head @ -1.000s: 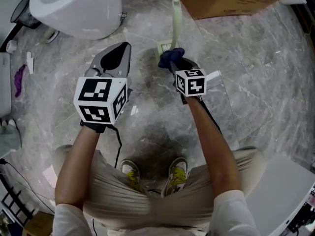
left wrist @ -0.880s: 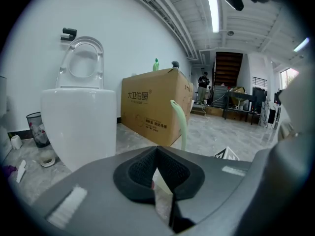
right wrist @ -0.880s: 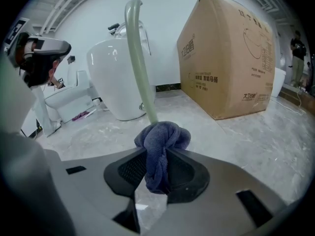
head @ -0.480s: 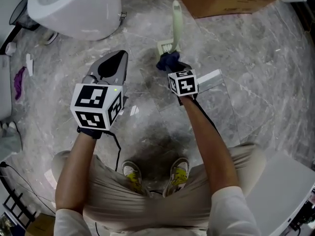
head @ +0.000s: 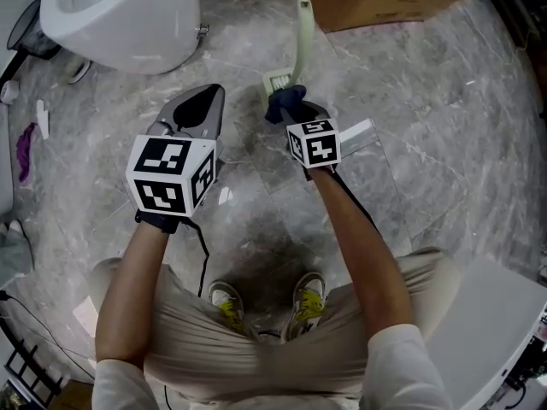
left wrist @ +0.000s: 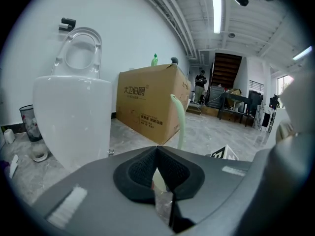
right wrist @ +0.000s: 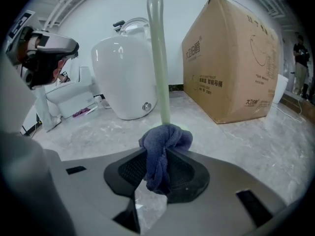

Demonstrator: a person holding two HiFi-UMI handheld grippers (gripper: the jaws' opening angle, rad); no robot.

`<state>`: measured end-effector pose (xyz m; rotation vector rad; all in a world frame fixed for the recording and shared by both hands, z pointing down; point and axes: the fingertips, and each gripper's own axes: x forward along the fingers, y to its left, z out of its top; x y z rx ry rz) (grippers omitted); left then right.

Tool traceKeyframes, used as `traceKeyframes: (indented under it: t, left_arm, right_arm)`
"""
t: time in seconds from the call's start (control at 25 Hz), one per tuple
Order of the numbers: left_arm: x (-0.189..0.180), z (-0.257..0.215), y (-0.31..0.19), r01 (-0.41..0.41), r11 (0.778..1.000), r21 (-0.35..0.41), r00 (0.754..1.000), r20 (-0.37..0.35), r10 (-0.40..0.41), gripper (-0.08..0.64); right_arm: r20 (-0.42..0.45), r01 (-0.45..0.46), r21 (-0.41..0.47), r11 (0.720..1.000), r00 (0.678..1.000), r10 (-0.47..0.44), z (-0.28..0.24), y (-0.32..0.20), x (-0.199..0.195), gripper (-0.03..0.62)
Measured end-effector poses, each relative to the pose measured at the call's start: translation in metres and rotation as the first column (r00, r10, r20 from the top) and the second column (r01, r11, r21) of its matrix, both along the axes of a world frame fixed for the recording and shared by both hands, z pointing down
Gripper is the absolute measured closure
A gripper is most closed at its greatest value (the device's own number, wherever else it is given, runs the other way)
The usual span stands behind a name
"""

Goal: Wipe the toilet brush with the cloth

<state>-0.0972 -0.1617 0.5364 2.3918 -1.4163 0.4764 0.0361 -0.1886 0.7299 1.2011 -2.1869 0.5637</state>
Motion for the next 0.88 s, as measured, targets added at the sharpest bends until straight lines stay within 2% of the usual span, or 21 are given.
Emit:
traceKeyframes:
  t: [0.4,0.88]
  left_arm:
    - [0.003,-0.019,0.001,0.011,0.999,0.054,1.0,-0.025,-0.009,0.558]
    - [0.005,-0.026,-0.004,0.023,0.997,0.069,0.999,-0.047,-0.02,0.558]
  right_arm:
    - [0.046,-0.038,0.128,0.991,0.998,0.032,-0.059,-0.009,0.001,0.482]
    - [0.074,-0.058,0.204,0.977,0.996,0.044,-0.098,-0.013,0.004,0.482]
